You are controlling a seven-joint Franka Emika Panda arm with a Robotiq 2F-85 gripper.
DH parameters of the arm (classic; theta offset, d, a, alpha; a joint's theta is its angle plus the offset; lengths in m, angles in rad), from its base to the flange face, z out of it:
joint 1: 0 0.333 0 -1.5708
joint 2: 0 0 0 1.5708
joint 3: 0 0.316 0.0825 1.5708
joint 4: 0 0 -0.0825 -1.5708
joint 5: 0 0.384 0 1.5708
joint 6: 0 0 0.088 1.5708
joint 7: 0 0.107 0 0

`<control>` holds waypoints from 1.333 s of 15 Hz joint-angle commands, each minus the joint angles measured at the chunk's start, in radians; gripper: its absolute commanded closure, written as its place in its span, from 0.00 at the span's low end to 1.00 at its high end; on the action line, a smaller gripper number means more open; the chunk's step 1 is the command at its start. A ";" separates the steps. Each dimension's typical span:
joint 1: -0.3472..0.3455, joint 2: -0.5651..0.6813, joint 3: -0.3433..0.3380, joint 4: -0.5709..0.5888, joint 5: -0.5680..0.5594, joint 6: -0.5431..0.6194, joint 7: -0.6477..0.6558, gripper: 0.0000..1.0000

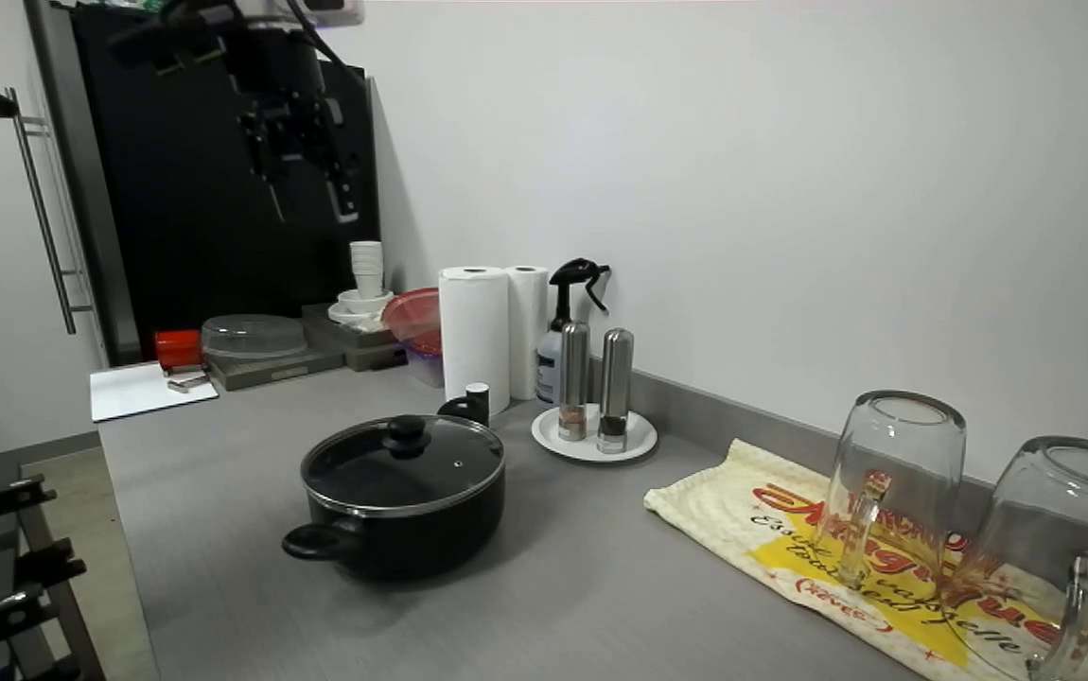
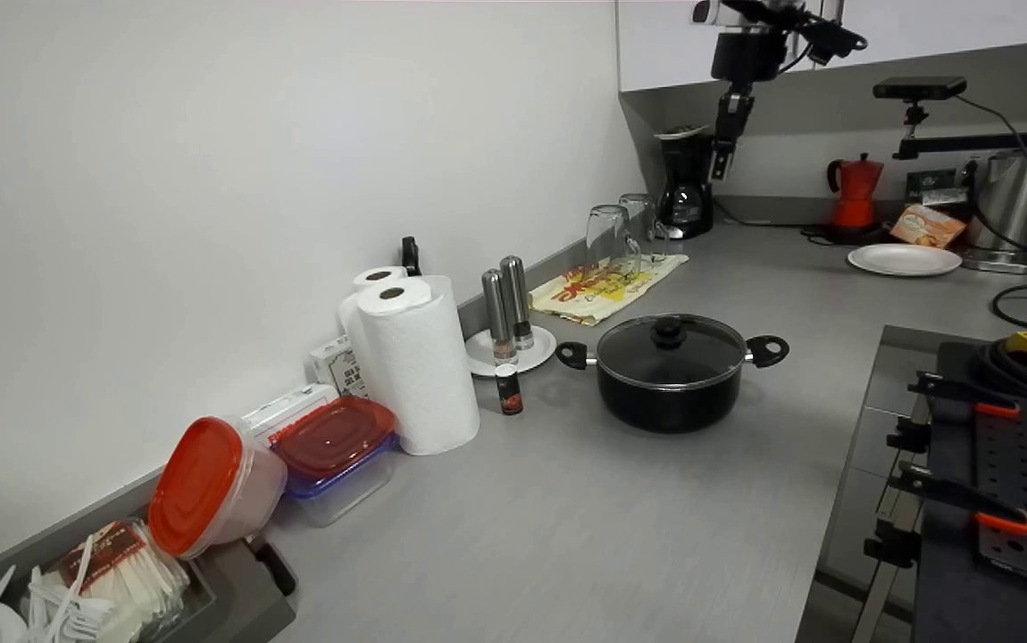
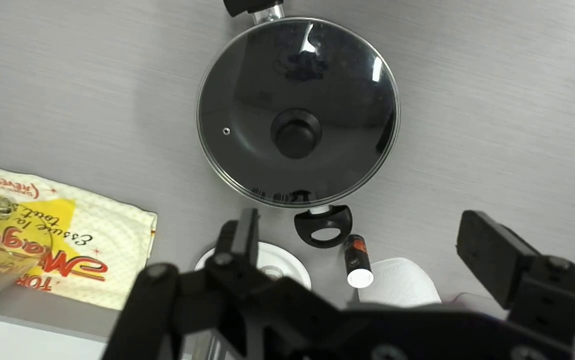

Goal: Take lid off the pot and put it on the counter

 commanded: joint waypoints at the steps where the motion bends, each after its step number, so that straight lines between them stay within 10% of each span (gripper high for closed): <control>1: 0.009 0.180 -0.012 0.085 0.098 0.026 -0.115 0.00; 20: -0.133 0.718 0.100 0.411 0.124 0.024 -0.059 0.00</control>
